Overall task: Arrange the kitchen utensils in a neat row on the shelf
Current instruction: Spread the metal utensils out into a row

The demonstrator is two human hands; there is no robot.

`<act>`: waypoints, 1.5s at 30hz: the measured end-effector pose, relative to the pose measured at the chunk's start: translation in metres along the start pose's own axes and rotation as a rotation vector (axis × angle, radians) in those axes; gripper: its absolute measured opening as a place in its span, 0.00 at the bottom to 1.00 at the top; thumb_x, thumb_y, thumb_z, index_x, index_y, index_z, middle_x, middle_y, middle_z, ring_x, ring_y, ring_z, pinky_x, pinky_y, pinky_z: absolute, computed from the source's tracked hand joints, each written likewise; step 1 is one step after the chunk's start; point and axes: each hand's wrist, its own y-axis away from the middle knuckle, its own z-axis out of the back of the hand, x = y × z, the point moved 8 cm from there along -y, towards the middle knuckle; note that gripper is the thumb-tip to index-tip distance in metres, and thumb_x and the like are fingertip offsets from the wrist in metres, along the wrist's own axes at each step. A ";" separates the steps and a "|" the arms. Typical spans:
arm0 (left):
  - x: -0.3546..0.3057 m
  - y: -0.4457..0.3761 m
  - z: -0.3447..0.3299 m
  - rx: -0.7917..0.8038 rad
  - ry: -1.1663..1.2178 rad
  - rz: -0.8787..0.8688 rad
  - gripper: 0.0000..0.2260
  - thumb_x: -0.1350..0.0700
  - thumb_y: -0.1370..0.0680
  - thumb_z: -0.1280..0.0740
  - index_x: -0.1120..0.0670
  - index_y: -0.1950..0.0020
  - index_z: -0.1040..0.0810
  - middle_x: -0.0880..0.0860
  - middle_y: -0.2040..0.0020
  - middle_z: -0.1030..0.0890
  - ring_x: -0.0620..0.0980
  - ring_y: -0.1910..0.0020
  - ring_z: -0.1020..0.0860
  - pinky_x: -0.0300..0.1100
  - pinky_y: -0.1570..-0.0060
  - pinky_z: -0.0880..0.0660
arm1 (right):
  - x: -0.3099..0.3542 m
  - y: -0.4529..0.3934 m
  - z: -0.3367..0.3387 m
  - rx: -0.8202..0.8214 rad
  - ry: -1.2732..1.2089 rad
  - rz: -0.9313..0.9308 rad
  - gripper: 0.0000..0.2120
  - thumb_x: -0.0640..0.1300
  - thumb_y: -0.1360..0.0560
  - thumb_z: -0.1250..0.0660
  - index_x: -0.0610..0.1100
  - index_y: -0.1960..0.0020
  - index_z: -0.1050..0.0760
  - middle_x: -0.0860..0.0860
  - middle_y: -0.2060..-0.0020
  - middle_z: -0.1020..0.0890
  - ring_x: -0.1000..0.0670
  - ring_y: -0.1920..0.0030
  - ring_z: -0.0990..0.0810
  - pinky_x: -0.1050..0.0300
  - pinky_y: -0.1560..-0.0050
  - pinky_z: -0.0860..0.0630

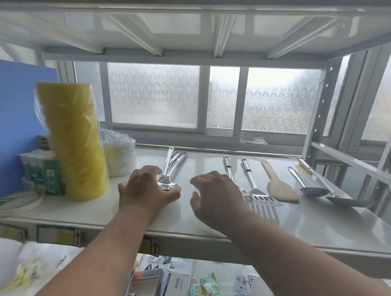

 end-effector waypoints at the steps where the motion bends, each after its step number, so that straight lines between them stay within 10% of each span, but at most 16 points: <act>1: 0.005 -0.001 0.000 0.026 0.013 0.048 0.30 0.32 0.34 0.26 0.45 0.37 0.20 0.46 0.40 0.18 0.53 0.37 0.22 0.52 0.40 0.28 | 0.008 -0.005 -0.004 0.032 -0.061 -0.007 0.15 0.48 0.25 0.38 0.48 0.41 0.21 0.50 0.44 0.16 0.45 0.39 0.23 0.49 0.38 0.27; 8: 0.039 -0.003 0.004 0.320 0.239 0.029 0.23 0.29 0.41 0.24 0.43 0.55 0.14 0.43 0.60 0.14 0.43 0.57 0.16 0.44 0.51 0.19 | 0.043 -0.033 -0.039 0.239 -0.404 -0.010 0.23 0.45 0.28 0.38 0.52 0.34 0.23 0.53 0.39 0.18 0.49 0.37 0.23 0.52 0.34 0.26; 16: 0.040 -0.010 -0.007 0.244 0.162 -0.032 0.25 0.29 0.44 0.26 0.40 0.53 0.17 0.43 0.48 0.18 0.45 0.44 0.21 0.48 0.37 0.22 | 0.033 -0.031 -0.038 0.157 -0.308 -0.089 0.11 0.51 0.26 0.36 0.51 0.46 0.21 0.49 0.49 0.19 0.45 0.49 0.20 0.51 0.50 0.21; 23: 0.042 -0.008 -0.008 0.222 0.056 -0.087 0.13 0.33 0.36 0.29 0.41 0.64 0.20 0.43 0.58 0.19 0.50 0.51 0.21 0.45 0.51 0.23 | 0.025 -0.020 -0.023 0.075 -0.202 -0.111 0.13 0.55 0.25 0.35 0.51 0.44 0.21 0.46 0.51 0.22 0.42 0.49 0.23 0.51 0.49 0.27; 35: 0.037 -0.009 -0.002 0.200 -0.070 -0.087 0.26 0.26 0.38 0.35 0.44 0.55 0.15 0.41 0.52 0.18 0.47 0.47 0.21 0.46 0.45 0.22 | 0.027 -0.006 -0.010 0.100 -0.177 -0.053 0.11 0.56 0.24 0.39 0.50 0.57 0.26 0.46 0.56 0.18 0.44 0.57 0.31 0.50 0.48 0.33; 45: 0.034 -0.007 0.000 0.170 -0.099 -0.109 0.24 0.26 0.33 0.29 0.42 0.50 0.14 0.41 0.50 0.17 0.47 0.45 0.21 0.45 0.44 0.24 | 0.023 -0.008 -0.026 0.111 -0.175 -0.003 0.22 0.64 0.19 0.46 0.51 0.41 0.21 0.48 0.48 0.15 0.41 0.44 0.21 0.49 0.46 0.32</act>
